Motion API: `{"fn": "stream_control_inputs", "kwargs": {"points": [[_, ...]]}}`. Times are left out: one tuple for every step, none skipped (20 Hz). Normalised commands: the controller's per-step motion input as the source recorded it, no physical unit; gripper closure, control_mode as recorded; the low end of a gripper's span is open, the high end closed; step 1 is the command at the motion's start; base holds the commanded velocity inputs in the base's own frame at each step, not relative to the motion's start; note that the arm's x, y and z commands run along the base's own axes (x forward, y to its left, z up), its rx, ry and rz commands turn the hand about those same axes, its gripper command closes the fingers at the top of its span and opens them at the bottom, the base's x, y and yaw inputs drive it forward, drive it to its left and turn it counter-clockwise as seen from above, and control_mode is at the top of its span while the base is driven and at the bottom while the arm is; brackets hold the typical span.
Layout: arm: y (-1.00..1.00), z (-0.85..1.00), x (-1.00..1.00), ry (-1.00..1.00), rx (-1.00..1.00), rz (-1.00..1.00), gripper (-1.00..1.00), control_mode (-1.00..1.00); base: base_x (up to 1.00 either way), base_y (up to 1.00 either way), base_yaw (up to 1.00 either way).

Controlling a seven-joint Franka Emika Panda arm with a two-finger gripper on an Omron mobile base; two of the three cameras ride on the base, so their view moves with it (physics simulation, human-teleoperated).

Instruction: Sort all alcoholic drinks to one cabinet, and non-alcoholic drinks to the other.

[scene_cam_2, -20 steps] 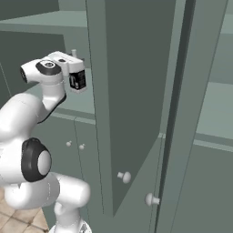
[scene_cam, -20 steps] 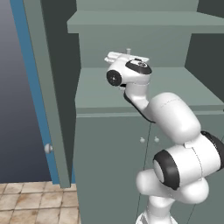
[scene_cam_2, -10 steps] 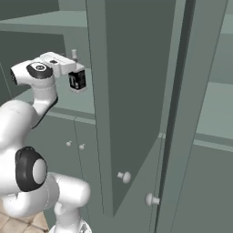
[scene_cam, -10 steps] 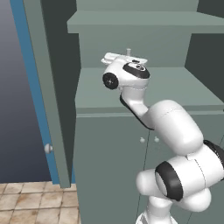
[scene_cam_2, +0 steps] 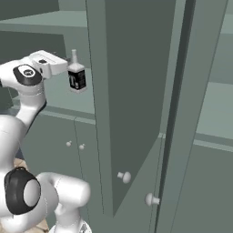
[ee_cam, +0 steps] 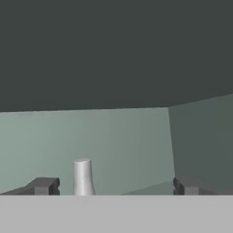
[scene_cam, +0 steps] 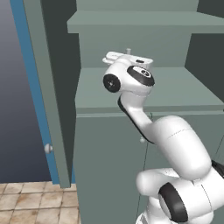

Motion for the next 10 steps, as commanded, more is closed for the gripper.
{"fn": "stream_control_inputs", "kwargs": {"points": [[0.00,0.05,-0.71,0.03,0.00,-0.07,-1.00,-1.00,0.00,0.00,0.00],[0.00,0.00,-0.75,0.05,0.00,-0.08,-1.00,-1.00,0.00,0.00,0.00],[0.00,0.00,-0.78,0.05,0.00,-0.08,-1.00,-1.00,0.00,0.00,0.00],[0.00,0.00,-0.81,0.06,0.00,-0.10,-1.00,-1.00,0.00,0.00,0.00],[0.00,0.00,-0.81,0.06,0.00,-0.10,-1.00,-1.00,0.00,0.00,0.00],[0.00,0.01,-0.82,0.05,0.00,-0.10,-1.00,-1.00,0.00,0.00,0.00],[0.00,0.03,-0.82,0.04,0.00,-0.09,-1.00,-1.00,0.00,0.00,0.00],[0.00,0.10,-0.81,0.02,0.00,-0.09,-1.00,-1.00,0.00,0.00,0.00],[0.00,0.11,-0.81,0.03,0.00,-0.09,-1.00,-1.00,0.00,0.00,0.00],[0.00,0.17,-0.76,0.04,0.00,-0.09,-1.00,-1.00,0.00,0.00,0.00]]}}
